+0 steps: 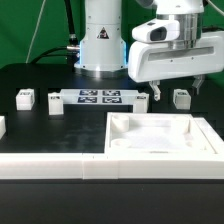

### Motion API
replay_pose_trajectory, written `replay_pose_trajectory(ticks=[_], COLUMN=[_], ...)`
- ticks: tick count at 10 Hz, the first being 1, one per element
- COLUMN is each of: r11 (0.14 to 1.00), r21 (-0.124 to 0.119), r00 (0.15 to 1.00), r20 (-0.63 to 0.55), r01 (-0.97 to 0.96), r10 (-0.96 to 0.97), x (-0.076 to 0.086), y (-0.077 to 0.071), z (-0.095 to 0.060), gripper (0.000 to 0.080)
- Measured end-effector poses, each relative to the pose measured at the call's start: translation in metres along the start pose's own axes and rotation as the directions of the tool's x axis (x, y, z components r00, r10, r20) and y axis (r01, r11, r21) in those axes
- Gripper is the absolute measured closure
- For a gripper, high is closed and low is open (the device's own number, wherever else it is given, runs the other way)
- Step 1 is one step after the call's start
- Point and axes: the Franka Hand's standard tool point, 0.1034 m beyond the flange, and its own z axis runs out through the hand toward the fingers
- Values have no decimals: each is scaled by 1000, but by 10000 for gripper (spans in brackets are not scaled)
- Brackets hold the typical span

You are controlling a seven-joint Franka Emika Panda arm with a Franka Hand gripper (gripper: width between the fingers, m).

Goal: Assemble one leg

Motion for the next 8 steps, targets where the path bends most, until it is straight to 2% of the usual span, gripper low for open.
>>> replay_pose_trajectory(ticks=[2,4,6,7,8], r11=[991,991,991,992,993], r21=[9,7,9,-9,-18], r00=[991,990,991,979,962], r20=[2,26,34,166,247], r01=[-137,-136,-132,-122,-119], r10=[137,136,131,122,119], x=[0,-3,-23,-37,-37], y=[-1,-2,-20,-25,-28], z=[0,1,8,8,4], gripper=[151,151,151,151,151])
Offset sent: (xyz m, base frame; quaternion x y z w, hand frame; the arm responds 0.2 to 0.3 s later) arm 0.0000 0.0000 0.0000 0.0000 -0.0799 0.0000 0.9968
